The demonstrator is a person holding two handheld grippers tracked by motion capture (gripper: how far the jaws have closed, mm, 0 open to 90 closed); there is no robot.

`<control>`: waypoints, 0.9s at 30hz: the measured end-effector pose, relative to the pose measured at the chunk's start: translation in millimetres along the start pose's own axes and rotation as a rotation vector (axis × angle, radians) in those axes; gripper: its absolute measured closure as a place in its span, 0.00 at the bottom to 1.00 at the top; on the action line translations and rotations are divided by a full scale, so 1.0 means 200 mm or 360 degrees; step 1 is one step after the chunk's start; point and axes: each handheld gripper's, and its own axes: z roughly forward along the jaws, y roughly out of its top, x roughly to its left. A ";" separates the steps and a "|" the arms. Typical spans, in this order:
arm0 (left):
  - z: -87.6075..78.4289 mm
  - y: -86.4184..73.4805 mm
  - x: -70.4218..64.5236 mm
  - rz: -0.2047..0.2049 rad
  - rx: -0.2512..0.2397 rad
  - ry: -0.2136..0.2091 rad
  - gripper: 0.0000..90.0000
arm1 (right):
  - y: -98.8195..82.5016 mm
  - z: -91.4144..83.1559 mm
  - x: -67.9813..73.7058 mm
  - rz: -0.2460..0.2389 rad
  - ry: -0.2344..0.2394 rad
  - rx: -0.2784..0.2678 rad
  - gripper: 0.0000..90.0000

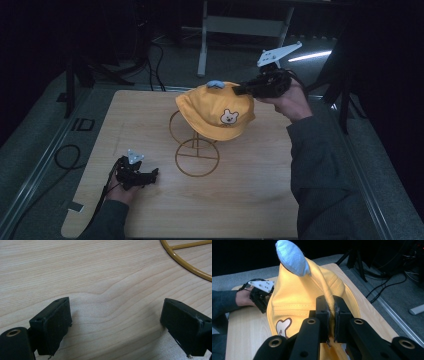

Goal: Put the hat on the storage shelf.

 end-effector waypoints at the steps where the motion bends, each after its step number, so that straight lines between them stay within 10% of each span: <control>1: 0.00 0.00 0.00 0.0001 0.0000 -0.0001 0.11 | 0.01 0.01 0.01 -0.0006 0.0004 0.0007 0.94; 27: 0.00 0.00 0.00 0.0000 0.0001 -0.0002 0.11 | 0.19 0.35 0.17 -0.0146 0.0103 0.0224 0.92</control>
